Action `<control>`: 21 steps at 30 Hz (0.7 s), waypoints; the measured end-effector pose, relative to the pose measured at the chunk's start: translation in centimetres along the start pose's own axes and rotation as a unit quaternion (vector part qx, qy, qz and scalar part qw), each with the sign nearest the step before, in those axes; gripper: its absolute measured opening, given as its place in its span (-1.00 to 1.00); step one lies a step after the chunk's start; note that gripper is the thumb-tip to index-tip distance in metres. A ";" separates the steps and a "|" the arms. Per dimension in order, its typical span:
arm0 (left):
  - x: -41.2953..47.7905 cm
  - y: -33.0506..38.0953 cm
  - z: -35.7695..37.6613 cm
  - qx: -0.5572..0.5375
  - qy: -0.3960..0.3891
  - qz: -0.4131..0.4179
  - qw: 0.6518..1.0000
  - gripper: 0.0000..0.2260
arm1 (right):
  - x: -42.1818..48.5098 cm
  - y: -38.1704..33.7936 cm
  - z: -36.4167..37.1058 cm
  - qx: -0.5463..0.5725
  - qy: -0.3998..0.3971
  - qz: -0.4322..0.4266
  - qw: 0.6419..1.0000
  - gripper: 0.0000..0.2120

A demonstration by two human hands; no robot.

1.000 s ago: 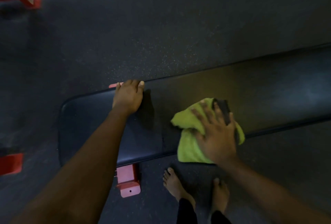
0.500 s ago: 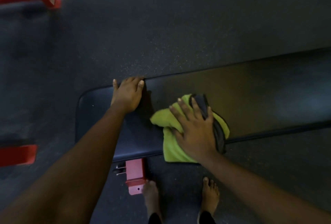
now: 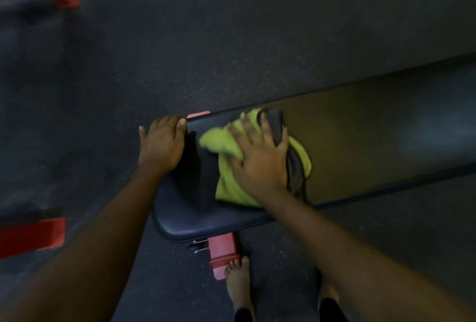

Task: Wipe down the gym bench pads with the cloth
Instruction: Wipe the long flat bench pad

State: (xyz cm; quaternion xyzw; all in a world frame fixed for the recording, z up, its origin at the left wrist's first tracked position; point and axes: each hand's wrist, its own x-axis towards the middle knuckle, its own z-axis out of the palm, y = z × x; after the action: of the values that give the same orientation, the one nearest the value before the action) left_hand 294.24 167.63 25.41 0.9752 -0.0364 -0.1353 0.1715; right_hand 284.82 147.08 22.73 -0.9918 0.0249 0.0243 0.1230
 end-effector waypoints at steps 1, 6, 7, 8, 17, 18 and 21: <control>-0.1 -0.6 -0.4 -0.016 0.002 0.003 1.000 -0.61 | -2.6 -0.7 0.4 0.000 -0.004 -0.023 1.000 -0.41; -0.7 -1.8 -0.9 -0.073 -0.016 0.037 0.997 -0.59 | -8.3 5.2 -0.3 -0.031 -0.002 0.038 0.999 -0.36; -0.8 -1.9 -0.9 -0.081 -0.013 0.036 0.996 -0.59 | -7.5 6.2 -0.7 -0.029 -0.005 0.074 0.997 -0.38; -0.9 -2.0 -0.9 -0.088 -0.009 0.033 0.996 -0.59 | -6.1 6.6 -1.1 -0.022 -0.001 0.115 0.993 -0.41; -1.5 -5.0 -2.0 -0.229 0.043 -0.057 0.971 -0.59 | 4.3 -6.0 1.2 -0.013 0.001 0.059 0.998 -0.40; -1.6 -5.3 -2.0 -0.230 0.048 -0.062 0.970 -0.59 | 2.1 -7.8 1.8 -0.007 -0.001 0.004 1.000 -0.41; -2.3 -6.2 -2.0 -0.249 0.015 -0.060 0.966 -0.59 | -5.2 -9.4 3.0 0.027 -0.022 -0.079 0.996 -0.41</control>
State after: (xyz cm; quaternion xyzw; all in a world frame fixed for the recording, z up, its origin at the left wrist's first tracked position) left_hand 292.77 174.38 25.67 0.9039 0.0597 -0.1350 0.4014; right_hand 280.00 157.16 22.37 -0.9862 -0.0552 0.0358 0.1518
